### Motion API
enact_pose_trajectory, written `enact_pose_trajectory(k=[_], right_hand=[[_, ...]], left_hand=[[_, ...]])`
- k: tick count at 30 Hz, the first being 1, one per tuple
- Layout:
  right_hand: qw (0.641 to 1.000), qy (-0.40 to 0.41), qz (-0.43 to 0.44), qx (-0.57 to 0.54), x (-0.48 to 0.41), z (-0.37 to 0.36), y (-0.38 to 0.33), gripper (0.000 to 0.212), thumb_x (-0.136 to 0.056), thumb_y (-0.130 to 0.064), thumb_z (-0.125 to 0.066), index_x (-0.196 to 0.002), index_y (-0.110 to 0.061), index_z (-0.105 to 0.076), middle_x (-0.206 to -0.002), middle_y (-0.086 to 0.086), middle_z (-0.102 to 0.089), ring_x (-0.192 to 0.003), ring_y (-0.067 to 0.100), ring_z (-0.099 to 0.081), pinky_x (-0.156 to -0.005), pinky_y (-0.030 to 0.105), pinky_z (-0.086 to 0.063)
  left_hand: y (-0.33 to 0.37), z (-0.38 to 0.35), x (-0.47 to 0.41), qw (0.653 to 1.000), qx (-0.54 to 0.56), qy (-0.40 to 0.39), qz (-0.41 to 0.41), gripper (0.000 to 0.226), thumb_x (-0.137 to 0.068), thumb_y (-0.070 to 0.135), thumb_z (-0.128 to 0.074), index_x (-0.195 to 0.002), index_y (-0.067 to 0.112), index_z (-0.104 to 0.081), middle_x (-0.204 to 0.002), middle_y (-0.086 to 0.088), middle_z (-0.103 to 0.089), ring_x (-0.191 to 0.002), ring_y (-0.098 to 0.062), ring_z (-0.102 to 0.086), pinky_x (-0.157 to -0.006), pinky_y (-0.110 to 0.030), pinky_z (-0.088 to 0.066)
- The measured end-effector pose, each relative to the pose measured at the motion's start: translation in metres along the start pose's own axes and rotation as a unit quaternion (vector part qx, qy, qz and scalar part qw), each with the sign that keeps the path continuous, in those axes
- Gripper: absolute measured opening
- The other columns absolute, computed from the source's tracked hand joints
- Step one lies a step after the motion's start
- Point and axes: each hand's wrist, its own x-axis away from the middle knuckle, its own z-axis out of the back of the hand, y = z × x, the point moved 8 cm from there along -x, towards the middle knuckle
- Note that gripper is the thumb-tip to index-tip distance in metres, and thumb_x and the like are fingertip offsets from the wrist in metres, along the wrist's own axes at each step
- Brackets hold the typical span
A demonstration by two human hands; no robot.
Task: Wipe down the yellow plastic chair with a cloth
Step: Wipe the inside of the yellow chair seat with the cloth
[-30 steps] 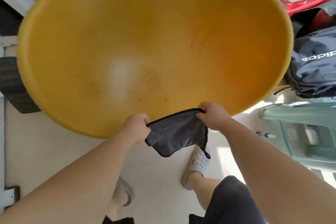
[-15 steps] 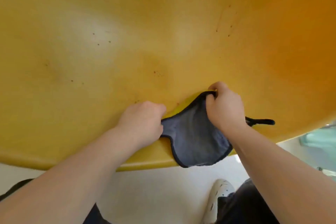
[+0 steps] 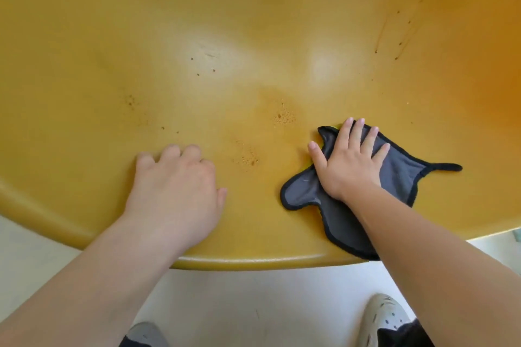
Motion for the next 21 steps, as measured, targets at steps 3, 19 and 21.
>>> enact_pose_trajectory(k=[3, 19, 21], right_hand=[[1.000, -0.007, 0.023, 0.008, -0.011, 0.001, -0.014, 0.100, -0.090, -0.081, 0.001, -0.160, -0.012, 0.017, -0.169, 0.010, 0.021, -0.155, 0.034, 0.021, -0.123, 0.060, 0.008], [0.966, -0.074, 0.238, 0.066, 0.065, -0.014, -0.026, 0.090, -0.083, -0.081, 0.013, -0.159, -0.033, 0.021, -0.164, -0.015, 0.031, -0.151, 0.015, 0.032, -0.126, 0.049, 0.011], [0.976, -0.052, 0.198, 0.075, 0.043, -0.009, -0.008, 0.093, -0.082, -0.083, 0.011, -0.159, -0.032, 0.021, -0.165, -0.011, 0.029, -0.153, 0.019, 0.027, -0.126, 0.052, 0.008]], left_hand=[[-0.017, 0.010, 0.010, 1.000, 0.004, 0.019, 0.002, 0.050, -0.095, 0.064, -0.031, -0.117, 0.029, -0.058, -0.132, 0.007, -0.050, -0.125, -0.020, -0.045, -0.097, -0.042, -0.040], [-0.041, 0.017, 0.006, 0.997, 0.054, 0.048, 0.006, 0.041, -0.092, 0.067, -0.039, -0.108, 0.033, -0.054, -0.111, 0.014, -0.058, -0.114, -0.015, -0.049, -0.094, -0.036, -0.038], [-0.042, 0.017, 0.007, 0.997, 0.058, 0.050, 0.007, 0.042, -0.091, 0.070, -0.038, -0.105, 0.033, -0.054, -0.109, 0.014, -0.058, -0.113, -0.014, -0.050, -0.094, -0.036, -0.038]])
